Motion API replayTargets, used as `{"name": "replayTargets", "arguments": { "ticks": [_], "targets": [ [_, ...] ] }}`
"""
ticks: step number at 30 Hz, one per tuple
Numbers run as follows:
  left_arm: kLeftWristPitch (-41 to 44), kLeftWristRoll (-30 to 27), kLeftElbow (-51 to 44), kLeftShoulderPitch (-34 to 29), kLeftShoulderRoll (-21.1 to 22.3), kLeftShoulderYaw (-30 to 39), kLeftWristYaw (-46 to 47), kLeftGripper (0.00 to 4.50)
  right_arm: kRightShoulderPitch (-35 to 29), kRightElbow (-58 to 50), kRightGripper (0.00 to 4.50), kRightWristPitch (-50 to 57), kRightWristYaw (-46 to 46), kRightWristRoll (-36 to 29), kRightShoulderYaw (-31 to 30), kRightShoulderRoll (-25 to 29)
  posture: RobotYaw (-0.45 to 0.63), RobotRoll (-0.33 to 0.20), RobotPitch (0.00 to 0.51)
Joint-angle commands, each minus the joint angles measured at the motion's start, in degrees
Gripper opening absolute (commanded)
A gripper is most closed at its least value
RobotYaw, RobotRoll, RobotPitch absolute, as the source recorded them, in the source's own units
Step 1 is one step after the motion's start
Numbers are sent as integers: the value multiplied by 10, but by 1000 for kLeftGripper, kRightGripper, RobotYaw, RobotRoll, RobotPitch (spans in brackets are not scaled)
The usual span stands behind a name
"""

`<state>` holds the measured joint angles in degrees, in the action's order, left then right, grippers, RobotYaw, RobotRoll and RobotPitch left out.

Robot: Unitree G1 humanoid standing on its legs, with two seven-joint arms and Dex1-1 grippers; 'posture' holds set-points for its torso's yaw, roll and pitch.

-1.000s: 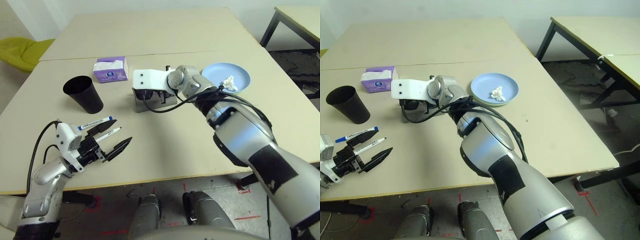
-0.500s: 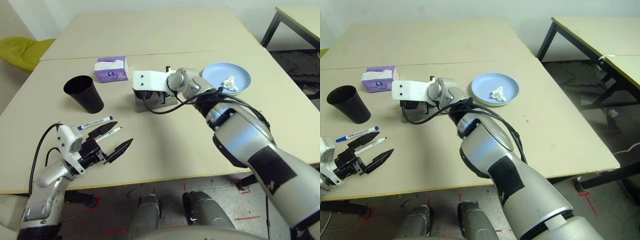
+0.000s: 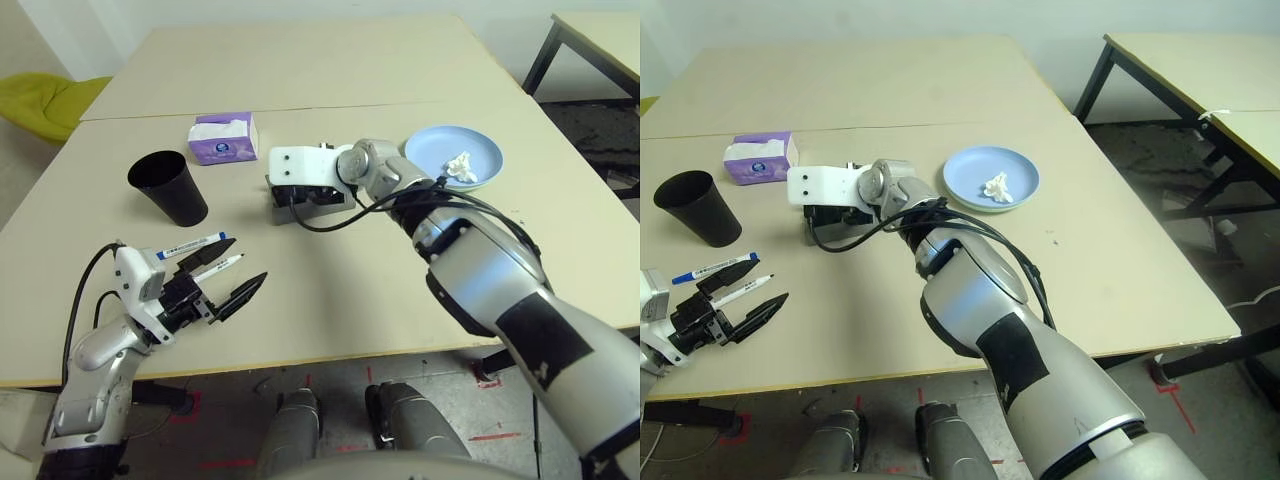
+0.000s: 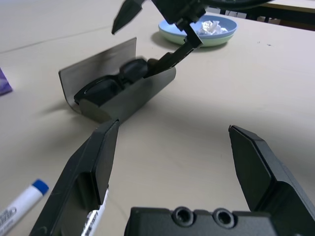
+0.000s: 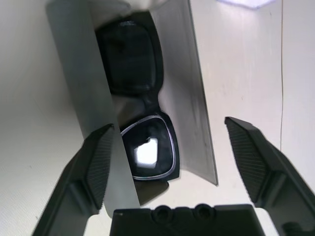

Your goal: Organize and tidy the items on the table.

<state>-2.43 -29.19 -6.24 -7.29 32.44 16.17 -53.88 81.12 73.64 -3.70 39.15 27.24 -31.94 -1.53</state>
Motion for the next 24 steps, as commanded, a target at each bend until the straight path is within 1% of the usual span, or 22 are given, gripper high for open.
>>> {"name": "replayTargets", "arguments": {
  "ticks": [1,3,5,7,8,11,13,14,16,17,18,20,21,24],
  "targets": [
    [14,2,0,11,-5,-11,11,4500,-7,-18,4457,15,34,-33,44,11,-35,0,131],
    [19,2,1,23,-9,-11,22,4500,-9,-36,4457,31,62,-58,71,24,-31,0,131],
    [24,15,2,44,-14,-16,46,4500,-30,-102,4457,66,127,-104,111,62,-30,0,132],
    [36,34,1,69,-19,-22,83,4500,-77,-226,4457,138,197,-156,149,108,-37,0,131],
    [41,39,0,75,-21,-24,94,4500,-98,-276,4457,168,216,-170,157,122,-37,0,131],
    [60,53,-2,109,-33,-35,133,4500,-213,-529,4457,306,279,-247,206,208,-47,0,132],
    [68,60,-2,120,-36,-39,144,4500,-263,-630,4457,359,287,-275,221,244,-56,0,131],
    [70,66,1,129,-39,-41,154,4500,-303,-683,4457,388,289,-312,250,258,-68,0,129],
    [77,79,15,155,-45,-44,181,4500,-399,-778,4457,423,265,-388,340,261,-86,0,126],
    [80,86,23,166,-48,-46,191,4500,-441,-811,4457,425,252,-413,373,262,-92,0,125],
    [82,91,27,172,-48,-47,196,4500,-466,-831,4457,425,241,-427,389,263,-99,0,124],
    [84,104,51,191,-51,-53,209,4105,-544,-870,4500,376,236,-430,400,281,-123,0,118],
    [85,109,64,202,-53,-54,216,3875,-583,-887,4500,353,225,-432,411,282,-129,0,117],
    [90,115,101,232,-59,-50,237,2854,-673,-923,4500,295,184,-451,445,263,-153,0,114]
  ]
}}
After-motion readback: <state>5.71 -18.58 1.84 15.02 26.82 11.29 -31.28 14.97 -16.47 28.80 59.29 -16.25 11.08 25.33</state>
